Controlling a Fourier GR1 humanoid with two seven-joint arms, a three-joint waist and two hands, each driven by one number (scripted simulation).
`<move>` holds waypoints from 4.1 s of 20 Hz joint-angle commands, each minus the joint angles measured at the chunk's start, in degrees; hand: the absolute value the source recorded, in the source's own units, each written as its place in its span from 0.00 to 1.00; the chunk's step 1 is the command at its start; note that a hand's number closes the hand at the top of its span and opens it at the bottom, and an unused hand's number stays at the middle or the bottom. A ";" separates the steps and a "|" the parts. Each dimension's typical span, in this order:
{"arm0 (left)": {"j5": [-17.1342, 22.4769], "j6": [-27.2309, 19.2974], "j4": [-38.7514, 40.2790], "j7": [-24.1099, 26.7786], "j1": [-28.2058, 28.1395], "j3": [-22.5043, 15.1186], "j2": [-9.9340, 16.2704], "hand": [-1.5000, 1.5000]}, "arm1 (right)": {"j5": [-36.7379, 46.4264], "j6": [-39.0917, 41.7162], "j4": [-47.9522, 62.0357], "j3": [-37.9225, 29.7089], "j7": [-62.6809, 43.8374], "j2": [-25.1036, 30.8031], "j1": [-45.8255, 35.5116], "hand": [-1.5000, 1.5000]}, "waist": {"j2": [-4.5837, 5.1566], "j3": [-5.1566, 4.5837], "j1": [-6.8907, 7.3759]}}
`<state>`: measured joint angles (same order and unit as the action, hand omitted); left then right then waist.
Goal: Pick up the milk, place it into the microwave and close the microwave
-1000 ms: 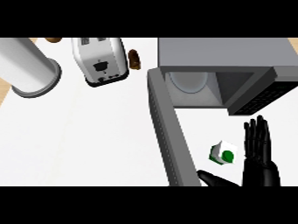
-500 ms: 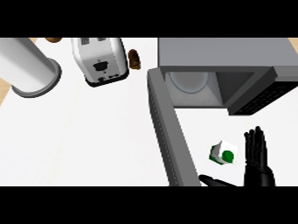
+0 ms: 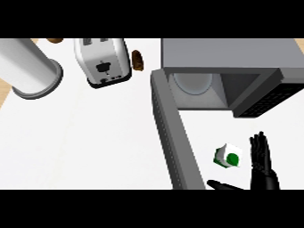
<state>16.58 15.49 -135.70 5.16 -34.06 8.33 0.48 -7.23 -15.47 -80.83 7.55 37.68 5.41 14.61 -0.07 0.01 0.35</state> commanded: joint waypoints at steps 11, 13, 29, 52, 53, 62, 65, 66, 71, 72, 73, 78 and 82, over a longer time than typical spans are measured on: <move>0.85 1.16 1.80 1.93 0.45 2.16 -0.47 0.00 | 0.61 -4.97 22.25 -9.76 8.56 -2.35 -10.26 0.00 | 0.05 0.01 0.18; 0.78 -0.21 -0.86 -0.28 0.03 1.36 -0.47 0.00 | 2.02 -6.81 23.05 -8.89 8.10 -3.31 -10.04 0.00 | 0.04 0.00 0.07; 2.24 -0.36 3.89 -0.95 2.95 2.79 1.31 0.00 | -3.10 26.57 35.14 -6.83 19.34 0.95 -15.98 1.00 | 0.05 0.00 -0.07; 5.91 2.49 6.50 0.26 3.99 5.41 1.83 0.00 | -4.63 37.01 34.47 -9.67 10.49 11.30 -34.09 1.00 | 0.02 -0.03 0.00; 4.37 2.69 0.69 -1.03 -1.51 1.71 -0.41 0.00 | -5.30 39.09 35.81 -10.75 12.05 12.97 -34.33 1.00 | 0.01 0.01 0.39; 6.16 4.82 4.41 0.61 0.23 5.26 -0.38 0.00 | -4.18 29.44 15.17 -7.43 -2.91 9.38 -32.26 1.00 | -0.13 -0.06 -0.17; 3.99 1.26 4.66 0.07 0.74 2.43 -0.45 0.00 | -0.38 23.31 15.53 -6.27 -5.05 6.77 -36.11 1.00 | -0.03 -0.04 -0.03; 3.74 2.95 6.91 0.85 2.87 4.63 -0.28 0.00 | 0.50 23.37 16.15 -6.17 -6.30 7.61 -38.18 1.00 | 0.01 -0.04 -0.02; 5.18 5.44 7.18 1.31 1.23 6.51 0.26 0.00 | 3.83 18.21 26.98 -6.79 -9.70 4.22 -49.39 1.00 | 0.22 -0.01 0.92; 5.20 5.63 7.99 1.58 2.74 7.19 1.04 0.00 | 4.28 19.20 32.19 -7.49 -5.52 4.31 -50.42 1.00 | 0.38 0.01 1.18; 9.81 5.98 9.58 0.65 3.88 11.51 3.70 0.00 | 3.55 19.86 29.79 -8.16 -8.29 6.21 -50.04 1.00 | 0.26 -0.02 0.85; 5.87 5.32 7.86 0.70 3.74 7.63 1.39 0.00 | 4.61 18.00 34.91 -8.42 -8.91 4.93 -55.04 1.00 | 0.56 0.00 2.00; 6.19 6.58 8.74 0.64 4.74 6.77 2.10 0.00 | 6.37 14.82 36.83 -7.96 -7.65 3.68 -57.13 1.00 | 1.08 -0.01 3.75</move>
<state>22.45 21.05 -127.71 5.68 -30.35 15.15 1.73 -3.12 1.78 -52.96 -1.18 38.81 10.81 -30.94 -1.42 0.54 -0.09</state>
